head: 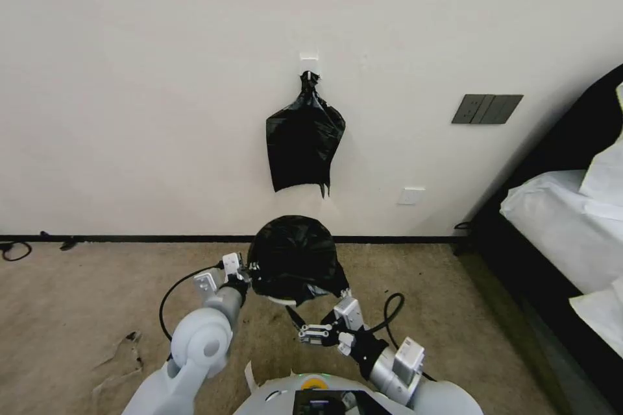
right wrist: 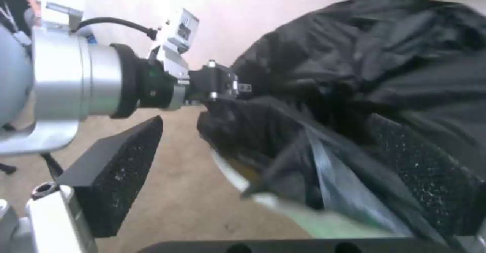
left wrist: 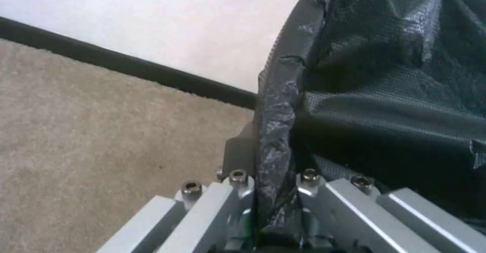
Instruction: Place a trash bag onto the trash bin.
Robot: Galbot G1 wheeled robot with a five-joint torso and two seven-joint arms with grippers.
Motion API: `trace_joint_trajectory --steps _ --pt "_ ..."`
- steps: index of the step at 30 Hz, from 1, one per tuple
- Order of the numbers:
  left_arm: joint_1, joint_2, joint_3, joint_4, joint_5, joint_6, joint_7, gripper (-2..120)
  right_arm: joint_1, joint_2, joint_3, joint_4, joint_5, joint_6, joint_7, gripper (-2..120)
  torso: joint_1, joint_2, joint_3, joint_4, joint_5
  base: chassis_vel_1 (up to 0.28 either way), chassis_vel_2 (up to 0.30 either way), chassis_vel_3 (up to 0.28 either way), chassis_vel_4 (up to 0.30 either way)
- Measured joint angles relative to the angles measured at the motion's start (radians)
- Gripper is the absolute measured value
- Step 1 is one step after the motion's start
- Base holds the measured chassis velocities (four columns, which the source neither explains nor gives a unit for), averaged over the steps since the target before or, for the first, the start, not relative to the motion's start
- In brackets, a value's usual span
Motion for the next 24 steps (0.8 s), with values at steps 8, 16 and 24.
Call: trace_joint_trajectory --steps 8,16,24 --pt "0.029 0.024 0.001 -0.032 0.037 0.002 0.034 1 0.036 -0.019 -0.013 -0.01 0.044 -0.052 0.008 91 0.0 0.0 0.0 -0.0002 -0.0001 0.0 0.0 0.0 0.0" --pt "0.031 0.019 -0.001 -0.037 0.041 0.002 0.041 1 0.034 -0.039 -0.012 -0.021 0.045 -0.076 0.008 58 0.0 0.0 0.0 -0.0003 -0.0001 0.0 0.0 0.0 0.0" --pt "0.031 0.017 0.0 -0.042 0.04 0.002 0.043 1 0.032 -0.056 -0.002 -0.015 0.047 -0.088 0.013 30 0.0 0.0 0.0 -0.0002 -0.0001 0.0 0.0 0.0 0.0"
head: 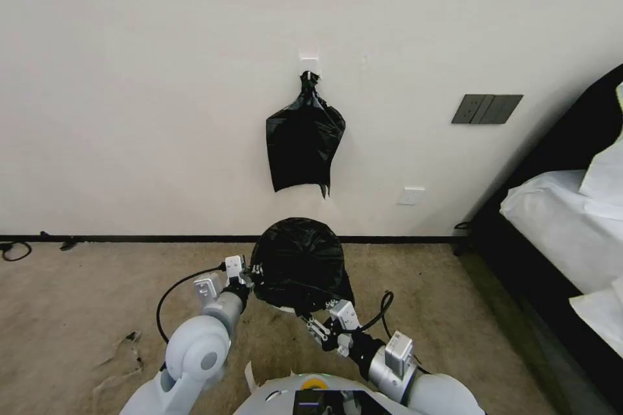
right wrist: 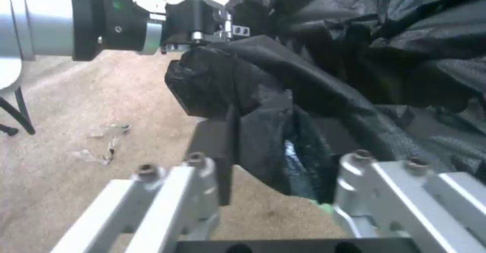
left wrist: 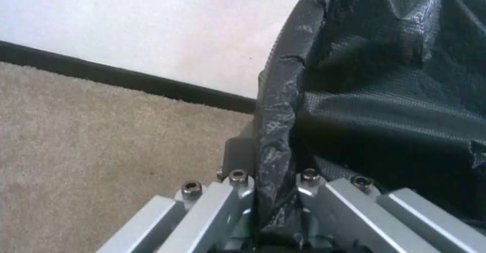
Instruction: Place a trash bag onto the trash bin.
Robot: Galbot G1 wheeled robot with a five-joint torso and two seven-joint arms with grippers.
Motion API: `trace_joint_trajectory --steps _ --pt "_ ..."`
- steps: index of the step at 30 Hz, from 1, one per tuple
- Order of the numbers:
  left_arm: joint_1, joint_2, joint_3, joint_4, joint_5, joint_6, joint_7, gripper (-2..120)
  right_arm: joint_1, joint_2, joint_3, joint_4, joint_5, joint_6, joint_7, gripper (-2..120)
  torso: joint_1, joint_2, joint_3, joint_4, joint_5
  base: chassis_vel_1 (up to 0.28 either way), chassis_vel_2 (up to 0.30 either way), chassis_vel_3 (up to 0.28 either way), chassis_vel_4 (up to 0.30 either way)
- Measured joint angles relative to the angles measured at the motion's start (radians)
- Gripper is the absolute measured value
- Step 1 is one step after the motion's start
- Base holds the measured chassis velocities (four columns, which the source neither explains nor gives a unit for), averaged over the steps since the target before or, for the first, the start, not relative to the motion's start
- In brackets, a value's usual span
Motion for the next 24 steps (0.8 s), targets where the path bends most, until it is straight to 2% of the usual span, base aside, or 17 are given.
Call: trace_joint_trajectory --steps 8,17,24 --pt "-0.008 -0.008 -0.001 0.003 -0.012 0.001 -0.009 1 -0.001 -0.012 -0.007 0.001 -0.032 0.006 -0.001 0 0.0 0.0 0.0 0.0 0.0001 0.0 0.0 0.0 0.0" --pt "-0.027 -0.015 -0.011 0.007 -0.061 0.016 -0.05 1 -0.028 -0.044 -0.028 -0.001 -0.162 0.105 -0.053 0 0.0 0.0 0.0 0.0 0.0 0.0 0.0 0.0 0.0" --pt "-0.033 -0.02 -0.02 -0.001 -0.103 0.041 -0.077 1 -0.032 -0.045 -0.094 -0.103 -0.356 0.223 -0.086 0 0.0 0.0 0.0 0.0 0.0001 0.0 0.0 0.0 0.0"
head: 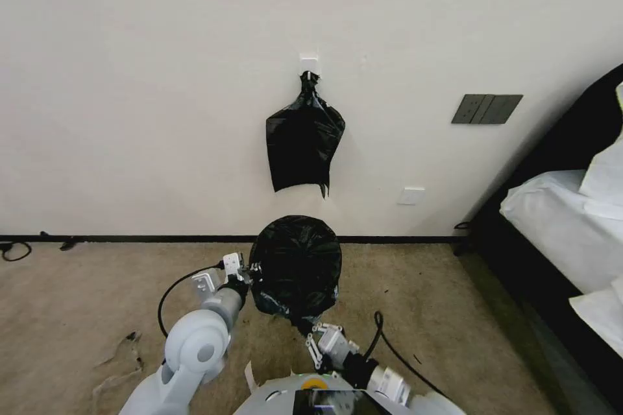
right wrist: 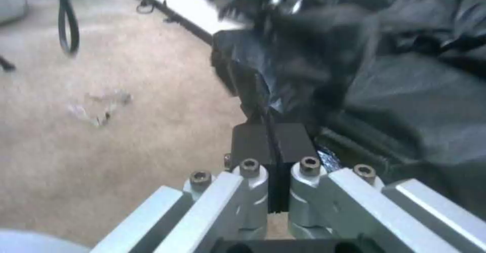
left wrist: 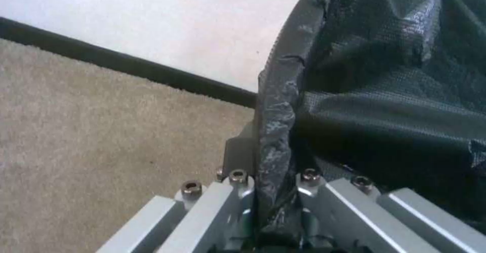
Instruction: Place a trash bag onto the trash bin.
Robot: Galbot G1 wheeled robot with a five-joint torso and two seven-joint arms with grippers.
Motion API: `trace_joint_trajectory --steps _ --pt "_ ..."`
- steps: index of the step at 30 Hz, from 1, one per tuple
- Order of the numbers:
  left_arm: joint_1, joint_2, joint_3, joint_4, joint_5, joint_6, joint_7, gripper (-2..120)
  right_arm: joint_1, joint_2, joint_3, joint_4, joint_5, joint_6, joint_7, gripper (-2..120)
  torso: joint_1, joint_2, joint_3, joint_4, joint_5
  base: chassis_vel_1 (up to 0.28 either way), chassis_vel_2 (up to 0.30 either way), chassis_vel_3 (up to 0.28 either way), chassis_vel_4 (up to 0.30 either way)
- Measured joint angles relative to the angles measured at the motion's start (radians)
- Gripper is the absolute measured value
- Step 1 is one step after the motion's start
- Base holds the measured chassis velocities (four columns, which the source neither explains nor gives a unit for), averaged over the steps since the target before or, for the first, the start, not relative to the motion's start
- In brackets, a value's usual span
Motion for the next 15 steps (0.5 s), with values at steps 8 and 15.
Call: trace_joint_trajectory --steps 8,15 --pt "0.01 -0.003 -0.008 -0.018 -0.039 0.006 -0.023 1 0.043 0.028 -0.001 -0.119 -0.066 0.067 0.008 0 0.0 0.0 0.0 0.0001 0.0 0.0 0.0 0.0 0.0" --pt "0.007 -0.017 -0.018 -0.03 -0.098 0.017 -0.045 1 0.063 0.1 -0.007 -0.181 -0.049 0.071 0.042 0 0.0 0.0 0.0 0.0 -0.0002 0.0 0.0 0.0 0.0"
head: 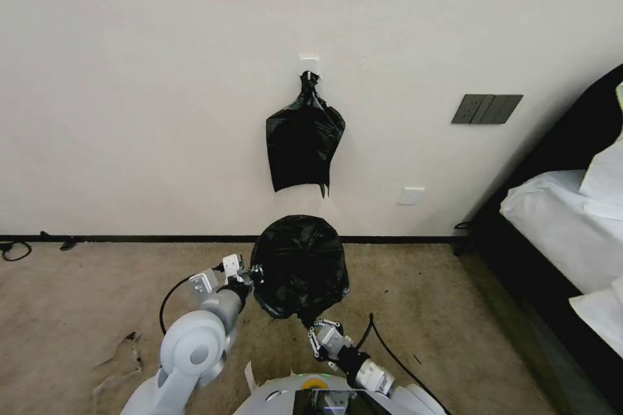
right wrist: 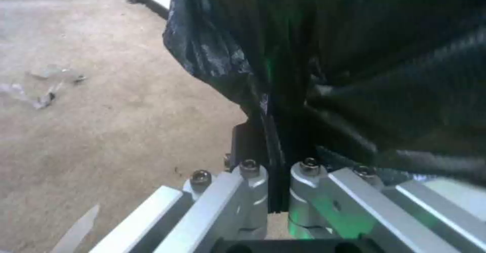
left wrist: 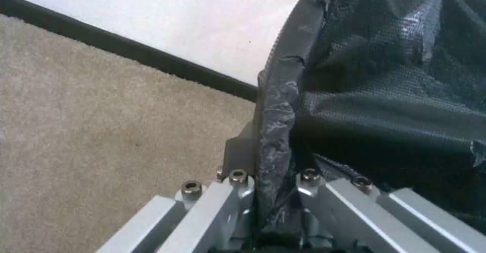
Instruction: Place a trash bag onto the trash bin.
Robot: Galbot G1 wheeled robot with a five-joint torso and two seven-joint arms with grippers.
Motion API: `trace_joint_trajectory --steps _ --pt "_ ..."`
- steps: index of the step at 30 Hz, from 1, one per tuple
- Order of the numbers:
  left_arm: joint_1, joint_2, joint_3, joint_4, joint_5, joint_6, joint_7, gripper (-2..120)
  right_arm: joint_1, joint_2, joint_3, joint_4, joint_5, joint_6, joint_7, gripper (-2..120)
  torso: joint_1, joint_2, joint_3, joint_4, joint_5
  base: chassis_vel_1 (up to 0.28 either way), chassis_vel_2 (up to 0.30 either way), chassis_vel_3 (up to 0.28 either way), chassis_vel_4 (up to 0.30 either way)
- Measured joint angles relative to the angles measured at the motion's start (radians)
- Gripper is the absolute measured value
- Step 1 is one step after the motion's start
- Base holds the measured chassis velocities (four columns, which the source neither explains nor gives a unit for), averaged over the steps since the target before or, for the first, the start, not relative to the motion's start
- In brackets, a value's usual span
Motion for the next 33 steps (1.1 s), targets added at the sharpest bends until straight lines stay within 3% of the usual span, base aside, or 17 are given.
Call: trace_joint_trajectory --steps 10,26,28,33 --pt "0.003 0.003 -0.013 -0.013 -0.048 0.013 -0.03 1 0.023 0.053 0.008 -0.113 0.053 0.026 0.049 0 0.0 0.0 0.0 0.0001 0.0 0.0 0.0 0.0 0.0" --pt "0.016 0.003 -0.018 -0.021 -0.057 0.021 -0.035 1 0.003 0.058 0.014 -0.117 0.066 0.03 0.05 0 0.0 0.0 0.0 0.0 0.0001 0.0 0.0 0.0 0.0" --pt "0.012 0.003 -0.018 -0.017 -0.055 0.021 -0.035 1 -0.008 0.056 0.018 -0.106 0.066 0.038 0.049 12 0.0 0.0 0.0 0.0 0.0001 0.0 0.0 0.0 0.0" --pt "0.005 0.005 -0.018 -0.006 -0.053 0.021 -0.034 1 -0.03 0.051 0.028 -0.098 0.062 0.063 0.047 26 0.0 0.0 0.0 0.0 0.0001 0.0 0.0 0.0 0.0"
